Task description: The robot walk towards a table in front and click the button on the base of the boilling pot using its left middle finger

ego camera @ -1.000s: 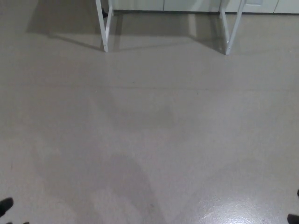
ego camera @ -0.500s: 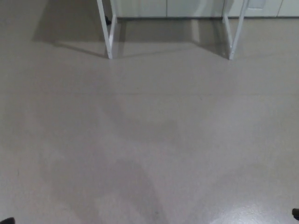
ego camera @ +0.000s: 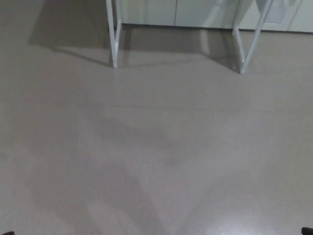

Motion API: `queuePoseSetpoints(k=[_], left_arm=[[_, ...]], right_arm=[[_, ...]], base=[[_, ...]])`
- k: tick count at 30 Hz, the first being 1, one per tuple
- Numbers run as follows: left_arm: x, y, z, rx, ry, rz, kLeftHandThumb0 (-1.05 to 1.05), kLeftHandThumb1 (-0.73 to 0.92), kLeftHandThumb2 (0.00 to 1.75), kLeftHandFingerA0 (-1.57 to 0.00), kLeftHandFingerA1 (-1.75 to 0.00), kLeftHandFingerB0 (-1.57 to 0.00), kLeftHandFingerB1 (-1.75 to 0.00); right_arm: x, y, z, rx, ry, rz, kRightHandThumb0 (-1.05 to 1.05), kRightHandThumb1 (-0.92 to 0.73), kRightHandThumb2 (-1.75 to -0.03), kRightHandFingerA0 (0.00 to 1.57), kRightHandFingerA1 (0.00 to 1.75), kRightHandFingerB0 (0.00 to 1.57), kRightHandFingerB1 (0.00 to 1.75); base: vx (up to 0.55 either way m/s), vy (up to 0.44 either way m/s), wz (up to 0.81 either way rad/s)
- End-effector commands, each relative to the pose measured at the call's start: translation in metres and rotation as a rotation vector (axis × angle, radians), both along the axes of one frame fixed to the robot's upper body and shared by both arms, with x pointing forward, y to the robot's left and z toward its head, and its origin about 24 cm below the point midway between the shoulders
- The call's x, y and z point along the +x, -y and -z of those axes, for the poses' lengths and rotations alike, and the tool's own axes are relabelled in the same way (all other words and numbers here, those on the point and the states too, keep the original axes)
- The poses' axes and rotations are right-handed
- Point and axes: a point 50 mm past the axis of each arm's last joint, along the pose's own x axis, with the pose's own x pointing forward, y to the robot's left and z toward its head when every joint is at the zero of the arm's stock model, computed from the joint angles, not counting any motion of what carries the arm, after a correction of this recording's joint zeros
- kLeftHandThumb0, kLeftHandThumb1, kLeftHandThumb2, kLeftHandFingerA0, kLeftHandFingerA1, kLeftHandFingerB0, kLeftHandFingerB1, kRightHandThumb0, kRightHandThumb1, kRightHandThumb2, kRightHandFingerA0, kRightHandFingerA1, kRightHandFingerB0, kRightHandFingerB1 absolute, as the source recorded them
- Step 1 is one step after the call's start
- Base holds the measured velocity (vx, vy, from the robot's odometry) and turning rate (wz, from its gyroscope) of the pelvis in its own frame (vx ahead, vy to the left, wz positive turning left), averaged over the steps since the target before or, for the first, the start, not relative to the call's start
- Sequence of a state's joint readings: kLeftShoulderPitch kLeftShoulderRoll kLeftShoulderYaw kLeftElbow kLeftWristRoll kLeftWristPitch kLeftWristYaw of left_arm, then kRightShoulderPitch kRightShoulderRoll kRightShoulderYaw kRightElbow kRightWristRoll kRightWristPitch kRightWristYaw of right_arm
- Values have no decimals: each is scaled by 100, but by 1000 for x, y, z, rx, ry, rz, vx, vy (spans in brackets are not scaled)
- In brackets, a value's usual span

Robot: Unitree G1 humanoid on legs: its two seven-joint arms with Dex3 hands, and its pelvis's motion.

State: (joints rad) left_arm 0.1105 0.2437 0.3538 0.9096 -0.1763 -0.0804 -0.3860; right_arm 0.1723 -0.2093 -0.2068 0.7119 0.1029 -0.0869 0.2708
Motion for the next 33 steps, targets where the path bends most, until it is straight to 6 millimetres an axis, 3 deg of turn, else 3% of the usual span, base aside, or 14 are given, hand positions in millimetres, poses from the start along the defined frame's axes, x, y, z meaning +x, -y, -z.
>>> queuePoseSetpoints(k=[1, 2, 3, 5, 8, 9, 19, 20, 21, 22, 26, 28, 32, 33], left_arm=[[-4, 2, 1, -8, 1, 27, 9, 62, 58, -40, -49, -17, -33], [-5, 1, 1, -12, -1, 23, 8, 63, 59, -39, -48, -20, -34], [-6, 1, 2, -8, -4, 24, 6, 43, 92, -32, -59, -12, -50], [-7, 1, 2, -9, -3, 21, 7, 44, 93, -33, -60, -14, -51], [-8, 2, 1, -5, -4, 28, 7, 44, 93, -34, -60, -14, -51], [-8, 2, 1, 12, -10, 40, 7, 64, 58, -45, -48, -25, -35], [-8, 2, 0, 30, -6, 80, 6, 63, 56, -46, -50, -29, -37], [-8, 3, 0, 24, -4, 79, 4, 41, 90, -36, -61, -20, -53], [-7, 3, 0, 19, -1, 80, 4, 41, 90, -36, -61, -20, -53], [-8, 2, -1, 29, -5, 90, 4, 61, 56, -46, -50, -28, -38], [-7, 2, -1, 33, -3, 96, 3, 59, 57, -47, -51, -30, -39], [-7, 3, -1, 28, 0, 102, 3, 60, 57, -47, -51, -30, -39], [-7, 2, -2, 39, 5, 104, 1, 60, 57, -50, -53, -33, -40], [-7, 2, -2, 42, 4, 105, 1, 59, 57, -51, -52, -35, -40]], right_arm=[[-2, 8, -3, -38, -6, 0, -18, -51, -55, 59, 45, 36, 36], [-2, 8, -3, -37, -7, -2, -18, -51, -55, 59, 45, 36, 36], [-3, 8, -3, -37, -8, -2, -18, -51, -55, 59, 45, 35, 36], [-3, 9, -2, -35, -8, 2, -19, -50, -55, 62, 46, 37, 36], [-3, 8, -2, -34, -9, -1, -19, -51, -55, 62, 46, 37, 36], [-3, 8, -3, -37, -10, -2, -18, -52, -55, 61, 45, 37, 36], [-3, 8, -3, -60, -8, -37, -21, -52, -55, 60, 44, 37, 36], [-3, 8, -3, -65, -10, -41, -21, -53, -56, 59, 44, 37, 36], [-3, 8, -3, -70, -13, -45, -21, -53, -56, 59, 44, 37, 36], [-3, 8, -3, -69, -14, -45, -21, -53, -56, 59, 44, 37, 36], [-1, 8, -3, -69, -11, -48, -28, -45, -63, 55, 49, 35, 42], [0, 7, -4, -69, -8, -53, -21, -53, -55, 58, 44, 38, 37], [1, 7, -3, -76, -7, -68, -30, -44, -64, 55, 50, 35, 43], [1, 7, -4, -76, -6, -68, -23, -52, -55, 58, 44, 38, 37]], base=[[249, 44, 4], [187, -11, 14], [216, -57, 15], [259, -128, 11], [207, -184, 11], [350, -179, 21], [300, -126, 4], [268, 34, -14], [275, 86, -19], [247, 91, -18], [389, 196, 4], [409, 242, -45], [287, 150, 7], [283, 51, 10]])
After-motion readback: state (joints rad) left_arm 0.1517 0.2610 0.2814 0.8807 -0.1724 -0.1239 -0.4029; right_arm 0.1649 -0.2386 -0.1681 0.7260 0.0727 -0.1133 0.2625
